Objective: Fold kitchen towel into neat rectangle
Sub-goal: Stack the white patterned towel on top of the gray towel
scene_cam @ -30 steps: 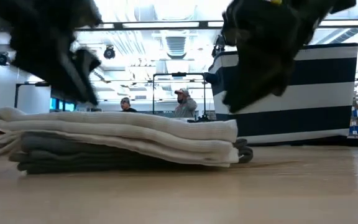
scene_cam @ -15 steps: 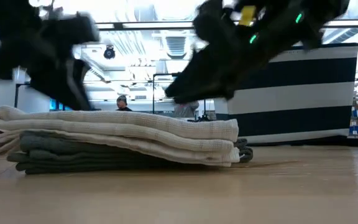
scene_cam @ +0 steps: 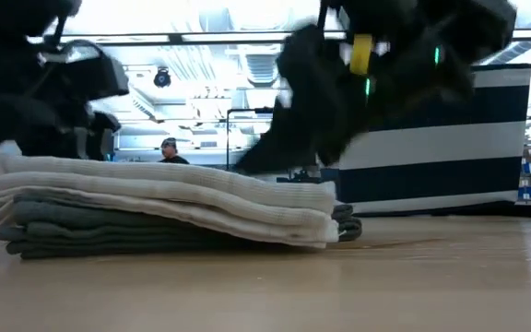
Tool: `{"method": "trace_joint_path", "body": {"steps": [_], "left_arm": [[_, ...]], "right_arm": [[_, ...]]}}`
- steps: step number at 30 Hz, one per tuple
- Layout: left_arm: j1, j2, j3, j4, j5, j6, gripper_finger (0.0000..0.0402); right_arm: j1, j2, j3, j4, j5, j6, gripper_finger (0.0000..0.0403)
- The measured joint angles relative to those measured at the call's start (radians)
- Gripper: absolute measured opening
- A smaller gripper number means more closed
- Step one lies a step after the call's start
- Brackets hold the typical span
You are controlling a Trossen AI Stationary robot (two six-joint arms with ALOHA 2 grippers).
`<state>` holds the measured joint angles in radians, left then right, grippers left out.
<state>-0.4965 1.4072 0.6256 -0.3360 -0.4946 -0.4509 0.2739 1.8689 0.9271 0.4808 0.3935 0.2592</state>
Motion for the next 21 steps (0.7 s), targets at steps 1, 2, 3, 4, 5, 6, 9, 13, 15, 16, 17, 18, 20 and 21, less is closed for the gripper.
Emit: {"method": "trace_joint_path", "body": {"steps": [1,2,3,4,5,6,9,13,15,16,17,18,20,21], "left_arm": [[0.0,-0.012,0.013,-0.028,0.002,0.007,0.0126],[0.0,-0.026,0.026,-0.055,0.002,0.008,0.0129],[0.003,-0.042,0.035,-0.066,0.003,0.004,0.0132],[0.007,-0.059,0.036,-0.069,0.01,-0.001,0.0135],[0.014,-0.086,0.027,-0.072,0.023,-0.01,0.0138],[0.022,-0.117,0.009,-0.074,0.042,-0.022,0.0142],[0.039,-0.209,-0.056,0.015,0.071,-0.059,0.0151],[0.035,-0.307,-0.164,0.194,0.127,-0.095,0.0162],[0.032,-0.333,-0.208,0.241,0.129,-0.112,0.0163],[0.031,-0.329,-0.221,0.285,0.14,-0.114,0.0164],[0.03,-0.325,-0.233,0.307,0.143,-0.121,0.0164],[0.03,-0.324,-0.245,0.296,0.143,-0.127,0.0164],[0.03,-0.297,-0.253,0.292,0.143,-0.132,0.0164],[0.03,-0.28,-0.255,0.298,0.143,-0.138,0.0164]], "right_arm": [[-0.013,-0.025,0.003,-0.021,0.0,0.017,0.0183],[-0.029,-0.053,0.003,-0.058,-0.001,0.045,0.0183],[-0.047,-0.072,-0.004,-0.111,-0.005,0.076,0.0183],[-0.066,-0.08,-0.007,-0.149,-0.014,0.102,0.0183],[-0.084,-0.084,-0.01,-0.158,-0.035,0.124,0.0183],[-0.098,-0.089,-0.018,-0.161,-0.06,0.141,0.0183],[-0.13,-0.099,-0.044,-0.151,-0.154,0.16,0.0183],[-0.166,-0.097,-0.097,-0.167,-0.192,0.17,0.0183],[-0.182,-0.103,-0.114,-0.157,-0.225,0.176,0.0183],[-0.187,-0.107,-0.123,-0.151,-0.246,0.176,0.0183],[-0.194,-0.11,-0.132,-0.16,-0.27,0.177,0.0183],[-0.2,-0.104,-0.135,-0.161,-0.288,0.177,0.0183],[-0.208,-0.095,-0.138,-0.156,-0.334,0.177,0.0183],[-0.21,-0.096,-0.141,-0.163,-0.362,0.177,0.0183]]}}
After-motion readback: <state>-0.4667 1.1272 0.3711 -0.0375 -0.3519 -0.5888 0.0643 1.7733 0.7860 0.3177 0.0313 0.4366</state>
